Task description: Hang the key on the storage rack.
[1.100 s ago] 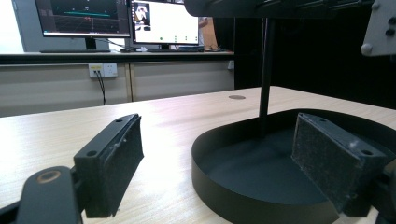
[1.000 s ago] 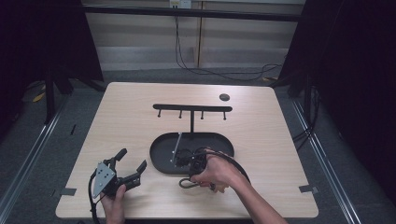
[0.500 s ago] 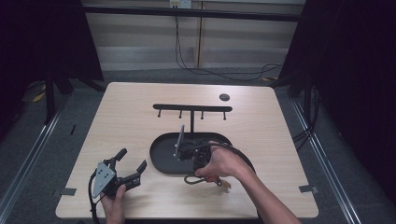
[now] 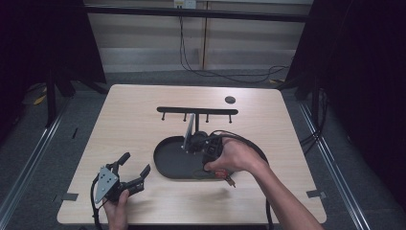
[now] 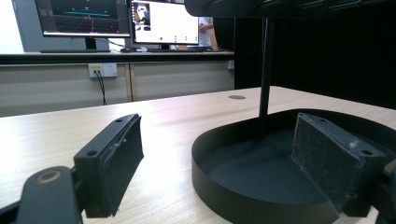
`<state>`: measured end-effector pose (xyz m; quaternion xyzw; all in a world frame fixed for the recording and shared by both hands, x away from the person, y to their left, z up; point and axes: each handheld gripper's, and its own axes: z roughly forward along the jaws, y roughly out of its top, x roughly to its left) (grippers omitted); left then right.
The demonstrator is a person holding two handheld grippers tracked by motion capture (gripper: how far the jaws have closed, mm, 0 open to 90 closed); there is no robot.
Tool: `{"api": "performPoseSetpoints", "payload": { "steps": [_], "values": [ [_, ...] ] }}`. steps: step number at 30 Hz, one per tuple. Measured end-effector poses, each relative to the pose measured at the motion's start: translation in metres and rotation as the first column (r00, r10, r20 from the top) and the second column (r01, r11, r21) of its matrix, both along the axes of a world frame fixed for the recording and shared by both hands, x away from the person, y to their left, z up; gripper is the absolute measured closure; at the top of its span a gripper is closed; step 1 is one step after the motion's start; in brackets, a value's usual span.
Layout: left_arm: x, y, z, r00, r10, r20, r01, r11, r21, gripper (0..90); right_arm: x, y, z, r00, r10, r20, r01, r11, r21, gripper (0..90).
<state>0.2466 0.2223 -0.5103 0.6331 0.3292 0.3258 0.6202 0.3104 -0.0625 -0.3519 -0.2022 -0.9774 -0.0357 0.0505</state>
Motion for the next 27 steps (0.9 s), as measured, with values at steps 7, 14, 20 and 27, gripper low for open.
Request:
{"api": "performPoseSetpoints", "payload": {
  "steps": [7,14,20,27],
  "values": [
    [0.000,-0.001,0.000,1.0000,-0.003,-0.001,0.003,0.9999,-0.010,16.1,0.003,-0.004,0.017,0.9998,-0.009,0.015,0.009,1.000,0.011,86.1],
    [0.000,0.000,0.000,1.0000,-0.003,-0.001,0.003,1.0000,-0.002,16.1,0.013,-0.009,0.039,0.9983,-0.013,0.056,0.013,1.000,0.008,86.1],
    [0.000,0.000,0.000,1.0000,-0.005,-0.002,0.005,1.0000,-0.003,16.0,0.027,-0.012,0.061,0.9971,-0.017,0.074,0.016,1.000,0.020,86.1],
    [0.000,0.000,0.000,1.0000,-0.004,-0.006,0.004,1.0000,0.001,16.1,0.039,-0.008,0.070,0.9975,-0.004,0.070,0.003,1.000,0.024,86.1]
  ]
}}
